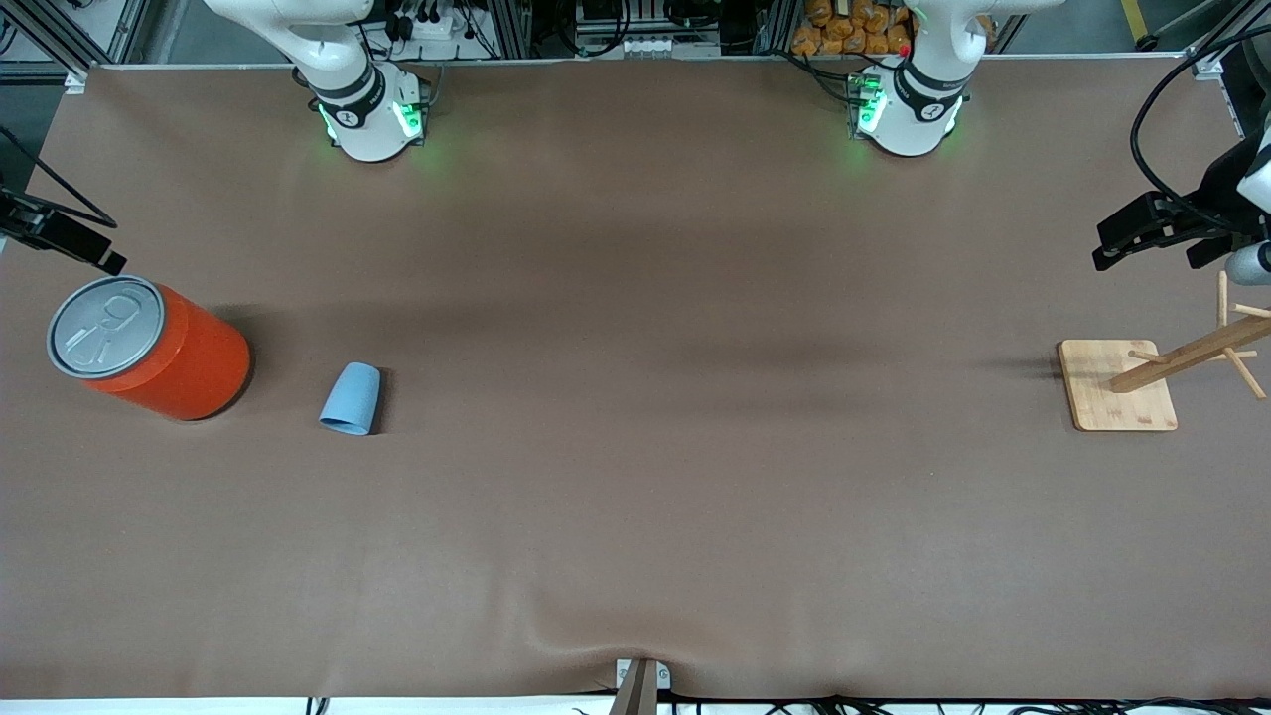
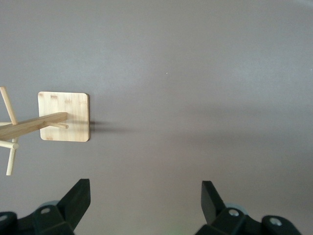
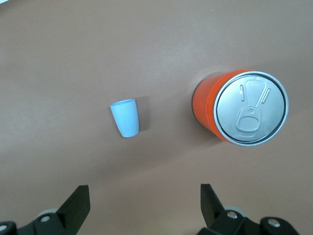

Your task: Flip cup

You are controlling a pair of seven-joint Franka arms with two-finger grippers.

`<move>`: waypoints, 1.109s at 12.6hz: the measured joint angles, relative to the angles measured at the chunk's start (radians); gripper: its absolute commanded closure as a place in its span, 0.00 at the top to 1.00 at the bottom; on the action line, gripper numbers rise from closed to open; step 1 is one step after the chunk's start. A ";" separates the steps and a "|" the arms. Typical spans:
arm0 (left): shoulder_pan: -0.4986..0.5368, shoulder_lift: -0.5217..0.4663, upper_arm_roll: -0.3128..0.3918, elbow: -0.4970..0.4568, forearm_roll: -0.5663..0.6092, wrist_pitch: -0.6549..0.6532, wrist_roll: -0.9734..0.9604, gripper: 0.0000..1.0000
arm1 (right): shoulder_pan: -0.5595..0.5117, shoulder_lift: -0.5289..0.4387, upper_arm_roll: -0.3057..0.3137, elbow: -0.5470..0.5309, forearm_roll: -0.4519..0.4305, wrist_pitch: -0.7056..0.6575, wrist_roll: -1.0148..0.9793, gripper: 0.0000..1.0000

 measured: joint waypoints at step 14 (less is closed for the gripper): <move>0.000 0.000 0.000 0.002 0.000 -0.019 0.000 1.00 | 0.012 -0.001 -0.001 -0.016 0.002 0.015 0.000 1.00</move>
